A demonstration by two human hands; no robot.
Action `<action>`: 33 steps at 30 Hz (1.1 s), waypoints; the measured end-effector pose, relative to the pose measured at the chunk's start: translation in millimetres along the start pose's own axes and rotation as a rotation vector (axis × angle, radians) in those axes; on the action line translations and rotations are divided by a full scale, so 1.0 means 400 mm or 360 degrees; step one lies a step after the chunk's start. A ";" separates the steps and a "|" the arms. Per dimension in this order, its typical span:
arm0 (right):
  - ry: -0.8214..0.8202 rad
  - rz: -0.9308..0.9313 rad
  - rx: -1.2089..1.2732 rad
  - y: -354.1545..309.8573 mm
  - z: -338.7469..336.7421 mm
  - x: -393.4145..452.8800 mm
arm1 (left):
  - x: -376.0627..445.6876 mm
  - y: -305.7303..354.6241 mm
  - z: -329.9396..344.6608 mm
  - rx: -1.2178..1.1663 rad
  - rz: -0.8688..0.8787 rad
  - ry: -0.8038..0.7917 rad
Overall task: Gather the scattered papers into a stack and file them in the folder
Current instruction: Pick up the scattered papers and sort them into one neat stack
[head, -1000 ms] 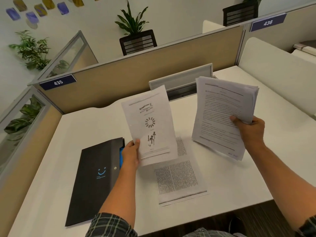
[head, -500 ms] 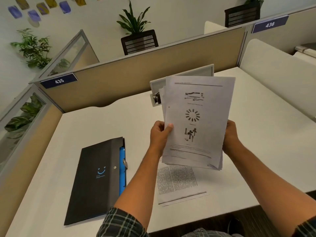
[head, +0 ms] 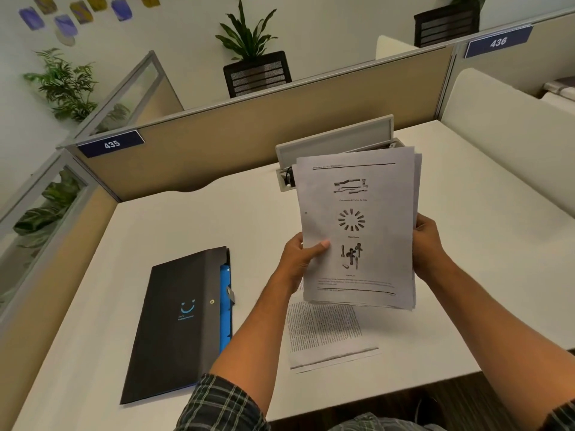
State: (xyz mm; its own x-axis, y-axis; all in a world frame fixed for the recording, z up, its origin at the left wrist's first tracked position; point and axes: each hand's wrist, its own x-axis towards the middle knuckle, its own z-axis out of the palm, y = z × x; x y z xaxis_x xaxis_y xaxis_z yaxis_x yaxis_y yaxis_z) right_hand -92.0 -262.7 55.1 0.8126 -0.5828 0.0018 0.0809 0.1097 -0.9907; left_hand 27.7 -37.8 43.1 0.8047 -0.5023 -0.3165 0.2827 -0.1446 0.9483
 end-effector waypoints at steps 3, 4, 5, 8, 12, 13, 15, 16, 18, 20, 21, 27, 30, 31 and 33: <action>-0.0152 -0.0036 0.0148 0.003 -0.004 0.002 | 0.002 0.006 0.008 0.0072 0.0071 0.0033; -0.0215 -0.0038 0.0261 0.005 -0.006 0.000 | 0.002 0.009 0.011 0.0069 0.0092 0.0074; -0.0290 -0.0028 0.0387 0.004 -0.007 -0.003 | 0.001 0.013 0.016 0.0069 0.0110 0.0115; -0.0360 -0.0134 0.0395 -0.002 -0.002 -0.012 | -0.001 0.022 0.032 0.0100 0.0157 0.0233; -0.0131 -0.0188 0.0017 -0.001 0.010 -0.013 | -0.004 0.025 0.051 0.0147 0.0221 0.0243; -0.0083 -0.0189 0.0009 0.001 0.010 -0.011 | -0.005 0.026 0.054 0.0138 0.0234 0.0231; -0.0043 -0.0248 0.0035 -0.004 0.007 -0.011 | -0.007 0.029 0.055 0.0094 0.0267 0.0195; -0.0064 -0.0299 0.0040 -0.006 0.003 -0.010 | -0.006 0.030 0.055 0.0095 0.0284 0.0172; -0.0154 -0.0362 0.0053 -0.004 -0.011 -0.010 | -0.008 0.023 0.050 0.0166 0.0292 0.0127; -0.0210 -0.0329 0.0066 0.012 -0.026 -0.013 | -0.010 0.005 0.042 0.0338 0.0280 0.0089; -0.0212 -0.0293 0.0063 0.023 -0.032 -0.018 | -0.011 -0.009 0.037 0.0459 0.0269 0.0072; -0.0117 -0.0122 -0.0042 0.085 -0.047 -0.035 | 0.002 -0.095 -0.027 0.1466 0.0025 0.0372; -0.0058 -0.0116 -0.0092 0.091 -0.052 -0.031 | -0.003 -0.124 -0.077 0.1879 -0.0408 0.0599; -0.0043 -0.0120 -0.0119 0.093 -0.054 -0.030 | -0.010 -0.133 -0.089 0.1928 -0.0517 0.0603; -0.0023 -0.0123 -0.0159 0.099 -0.058 -0.029 | -0.023 -0.154 -0.108 0.1952 -0.0640 0.0643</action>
State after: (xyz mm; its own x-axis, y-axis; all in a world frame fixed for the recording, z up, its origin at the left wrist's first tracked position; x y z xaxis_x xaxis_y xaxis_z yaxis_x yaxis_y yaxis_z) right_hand -111.7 -270.2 12.8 0.8144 -0.5748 0.0802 0.0864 -0.0165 -0.9961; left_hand 25.3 12.4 -13.3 0.9332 0.0077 -0.3592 0.0595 -0.9893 0.1334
